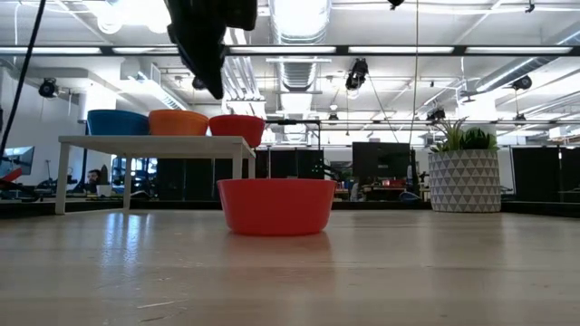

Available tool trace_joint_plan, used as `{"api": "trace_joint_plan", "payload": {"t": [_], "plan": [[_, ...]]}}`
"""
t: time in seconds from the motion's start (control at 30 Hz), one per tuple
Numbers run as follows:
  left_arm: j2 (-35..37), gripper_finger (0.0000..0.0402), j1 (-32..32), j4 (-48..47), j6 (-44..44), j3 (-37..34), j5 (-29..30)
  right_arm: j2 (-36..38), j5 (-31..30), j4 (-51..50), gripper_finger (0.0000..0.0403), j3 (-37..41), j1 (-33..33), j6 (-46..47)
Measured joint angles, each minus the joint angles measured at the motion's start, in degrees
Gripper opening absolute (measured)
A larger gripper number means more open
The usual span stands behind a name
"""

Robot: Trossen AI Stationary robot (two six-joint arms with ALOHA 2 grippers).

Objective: Pick & Place Mini bowls
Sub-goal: Stack the red bowl on top of the red bowl on the shelf

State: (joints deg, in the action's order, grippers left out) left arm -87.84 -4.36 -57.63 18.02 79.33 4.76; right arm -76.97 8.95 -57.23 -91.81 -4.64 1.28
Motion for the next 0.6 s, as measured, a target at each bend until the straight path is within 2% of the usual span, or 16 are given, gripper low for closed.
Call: {"api": "trace_joint_plan", "payload": {"t": [0.13,0.4,0.6], "plan": [[-2.33,0.0073,0.0,4.01,-1.7,0.01,1.15,0.0,-0.01,0.02,0.0125,0.0,0.0,0.0],[-9.76,0.0073,0.0,10.82,-3.23,0.02,1.28,0.0,-0.01,0.01,0.0119,0.0,0.0,0.0],[-14.24,0.0072,0.14,11.86,-4.4,0.02,1.09,0.0,0.0,0.0,0.0112,0.0,0.0,0.0]]}}
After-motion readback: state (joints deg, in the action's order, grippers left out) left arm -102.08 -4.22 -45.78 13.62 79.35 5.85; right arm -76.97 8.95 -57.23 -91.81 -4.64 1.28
